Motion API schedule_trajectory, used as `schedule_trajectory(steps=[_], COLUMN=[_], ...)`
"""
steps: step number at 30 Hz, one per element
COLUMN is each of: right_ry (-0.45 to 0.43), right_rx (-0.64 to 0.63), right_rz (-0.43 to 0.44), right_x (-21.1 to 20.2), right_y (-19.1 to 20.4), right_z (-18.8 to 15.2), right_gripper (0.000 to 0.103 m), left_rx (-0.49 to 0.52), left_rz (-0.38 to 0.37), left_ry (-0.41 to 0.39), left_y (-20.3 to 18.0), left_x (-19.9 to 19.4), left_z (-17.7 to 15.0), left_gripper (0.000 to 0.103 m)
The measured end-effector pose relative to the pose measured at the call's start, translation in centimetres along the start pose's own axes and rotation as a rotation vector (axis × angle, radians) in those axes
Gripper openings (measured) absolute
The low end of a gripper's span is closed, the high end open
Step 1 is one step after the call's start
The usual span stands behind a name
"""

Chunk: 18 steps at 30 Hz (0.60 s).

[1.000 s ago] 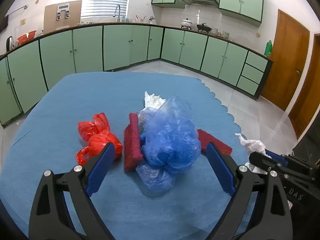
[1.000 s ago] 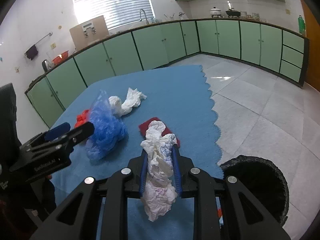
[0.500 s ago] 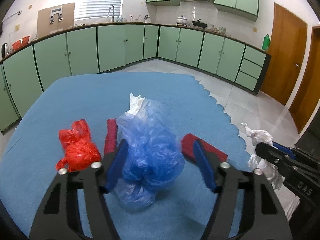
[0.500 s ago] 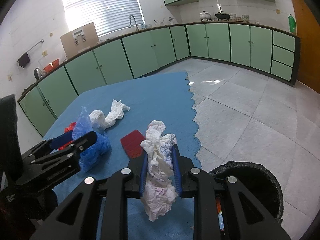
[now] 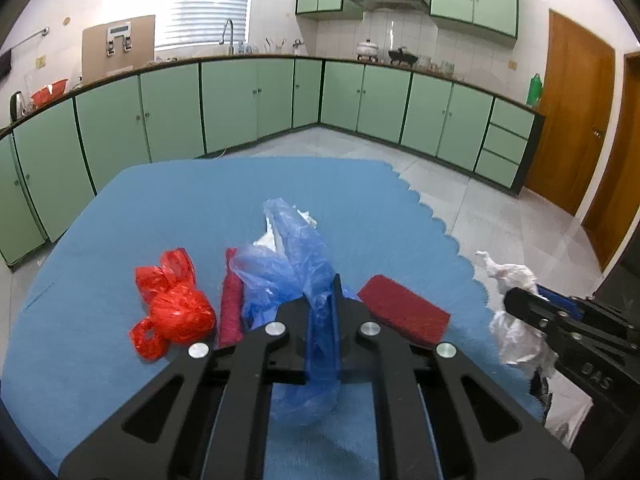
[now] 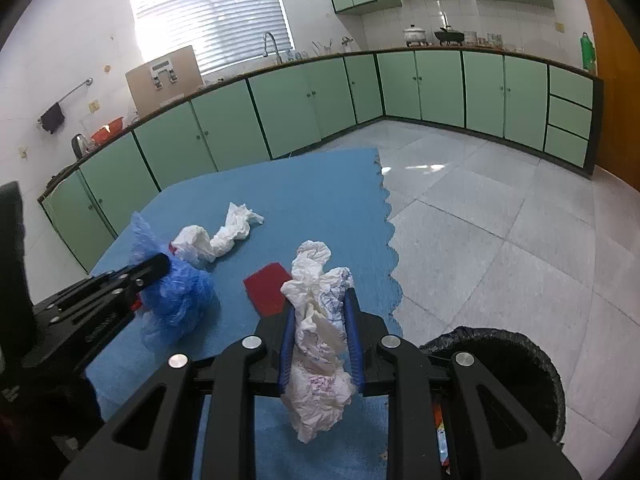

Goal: Collect trash
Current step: 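Grasp the blue plastic bag with the left tool while the right tool holds the tissue, then carry the bag and tissue over the black bin and open both tools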

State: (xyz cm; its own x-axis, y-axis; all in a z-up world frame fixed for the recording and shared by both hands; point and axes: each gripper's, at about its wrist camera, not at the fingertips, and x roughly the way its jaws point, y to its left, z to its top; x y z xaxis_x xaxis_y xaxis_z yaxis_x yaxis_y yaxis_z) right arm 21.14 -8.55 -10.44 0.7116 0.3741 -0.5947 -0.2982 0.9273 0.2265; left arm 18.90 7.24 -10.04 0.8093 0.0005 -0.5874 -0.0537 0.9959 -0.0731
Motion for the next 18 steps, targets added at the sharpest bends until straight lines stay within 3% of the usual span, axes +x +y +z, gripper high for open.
schedule_trajectory(steps=[10,18], right_ry=[-0.033,-0.061], right_rx=[-0.015,-0.019], right_rz=[-0.003,-0.016], right_x=[-1.4,-3.4], right_y=[0.4,0.2], right_z=[0.4,0.4], right_gripper=[0.023,0.023], left_rx=[0.014,0.028], left_rz=[-0.087,-0.122], left_ry=[-0.054,-0.054], left_y=[-1.3,-2.5], left_x=[-4.2,-5.2], left_z=[0.3,-0.2], left_gripper=[0.006,0.006])
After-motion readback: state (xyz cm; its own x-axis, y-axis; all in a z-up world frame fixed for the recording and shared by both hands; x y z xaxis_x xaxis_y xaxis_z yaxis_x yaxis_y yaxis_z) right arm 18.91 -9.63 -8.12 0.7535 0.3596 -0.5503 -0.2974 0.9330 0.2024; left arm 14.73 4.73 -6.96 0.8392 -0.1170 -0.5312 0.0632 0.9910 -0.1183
